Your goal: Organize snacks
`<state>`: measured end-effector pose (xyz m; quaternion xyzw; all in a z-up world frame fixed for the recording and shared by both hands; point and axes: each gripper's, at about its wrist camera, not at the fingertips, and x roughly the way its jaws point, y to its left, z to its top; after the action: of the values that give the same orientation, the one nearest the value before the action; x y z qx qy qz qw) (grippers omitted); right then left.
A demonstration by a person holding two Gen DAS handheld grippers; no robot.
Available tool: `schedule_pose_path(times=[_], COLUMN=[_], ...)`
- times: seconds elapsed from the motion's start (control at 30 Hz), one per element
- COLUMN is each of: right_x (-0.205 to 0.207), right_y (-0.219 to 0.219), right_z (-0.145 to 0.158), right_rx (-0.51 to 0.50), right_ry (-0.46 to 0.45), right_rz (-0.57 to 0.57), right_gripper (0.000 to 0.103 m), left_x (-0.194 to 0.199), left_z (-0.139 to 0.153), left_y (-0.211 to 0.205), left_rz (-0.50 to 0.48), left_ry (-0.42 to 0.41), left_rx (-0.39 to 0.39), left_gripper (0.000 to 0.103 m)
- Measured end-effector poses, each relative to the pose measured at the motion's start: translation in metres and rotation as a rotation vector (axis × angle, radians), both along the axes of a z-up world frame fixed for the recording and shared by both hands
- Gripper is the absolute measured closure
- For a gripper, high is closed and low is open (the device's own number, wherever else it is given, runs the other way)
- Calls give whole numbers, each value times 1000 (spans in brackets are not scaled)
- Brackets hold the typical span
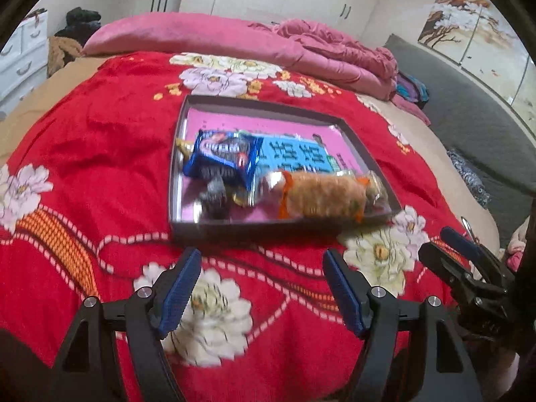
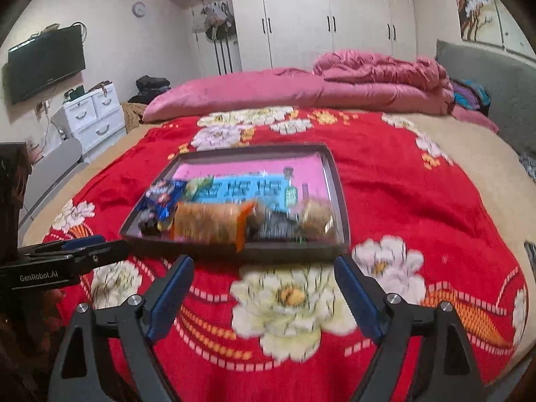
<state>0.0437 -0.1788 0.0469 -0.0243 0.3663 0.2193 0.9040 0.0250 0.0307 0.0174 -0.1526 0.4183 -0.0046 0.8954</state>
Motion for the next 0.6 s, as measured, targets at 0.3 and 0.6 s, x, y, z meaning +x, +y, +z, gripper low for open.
schedule_pose_path(times=[0.3, 0.6], right_x=[-21, -21], right_y=[-8, -10], right_z=[-7, -7], right_rx=[-23, -26], right_ry=[36, 39], right_rz=[-45, -54], right_gripper=[13, 11], left_x=[-19, -21], left_z=[-2, -2], left_y=[-10, -18], left_rz=[6, -6], left_ry=[21, 27], left_rx=[46, 84], left_gripper=[27, 27])
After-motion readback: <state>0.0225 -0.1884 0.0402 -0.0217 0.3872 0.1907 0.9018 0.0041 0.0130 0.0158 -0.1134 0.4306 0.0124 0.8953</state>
